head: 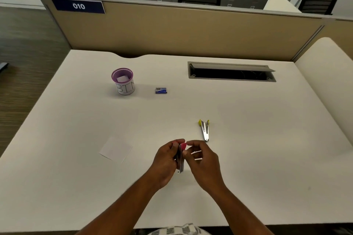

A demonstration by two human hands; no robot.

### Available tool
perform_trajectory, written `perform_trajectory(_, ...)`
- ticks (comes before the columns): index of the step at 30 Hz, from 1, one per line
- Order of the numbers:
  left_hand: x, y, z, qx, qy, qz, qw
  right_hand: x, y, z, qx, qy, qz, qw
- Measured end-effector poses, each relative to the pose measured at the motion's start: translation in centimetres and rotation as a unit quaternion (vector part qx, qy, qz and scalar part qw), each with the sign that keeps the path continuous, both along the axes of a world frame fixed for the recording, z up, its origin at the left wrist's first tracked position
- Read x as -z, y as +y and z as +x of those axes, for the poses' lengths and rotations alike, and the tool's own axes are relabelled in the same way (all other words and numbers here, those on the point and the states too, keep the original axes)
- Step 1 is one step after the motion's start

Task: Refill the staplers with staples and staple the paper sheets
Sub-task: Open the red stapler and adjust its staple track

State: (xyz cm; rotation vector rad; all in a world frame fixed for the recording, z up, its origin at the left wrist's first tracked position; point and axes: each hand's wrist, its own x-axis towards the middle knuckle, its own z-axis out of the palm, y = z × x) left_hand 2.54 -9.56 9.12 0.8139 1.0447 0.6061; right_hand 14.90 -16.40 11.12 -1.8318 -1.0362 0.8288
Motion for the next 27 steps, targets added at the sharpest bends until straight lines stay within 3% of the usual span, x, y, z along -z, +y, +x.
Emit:
perform_trajectory(11, -0.8, 0.5, 0.4, 0.011, 0.015, 0.037, 0.999, -0.5, 1.5, 0.5, -0.073, -0.147, 0.028, 0.986)
perform_trajectory(24, -0.5, 0.8, 2.1, -0.003, -0.004, 0.008, 1.000, -1.6, 2.0, 1.3, -0.097, -0.198, 0.055, 0.974)
perform_trajectory(27, 0.0, 1.4, 2.4, -0.060, -0.027, -0.054, 0.996, -2.1, 1.7, 1.3, -0.092, -0.188, 0.074, 0.975)
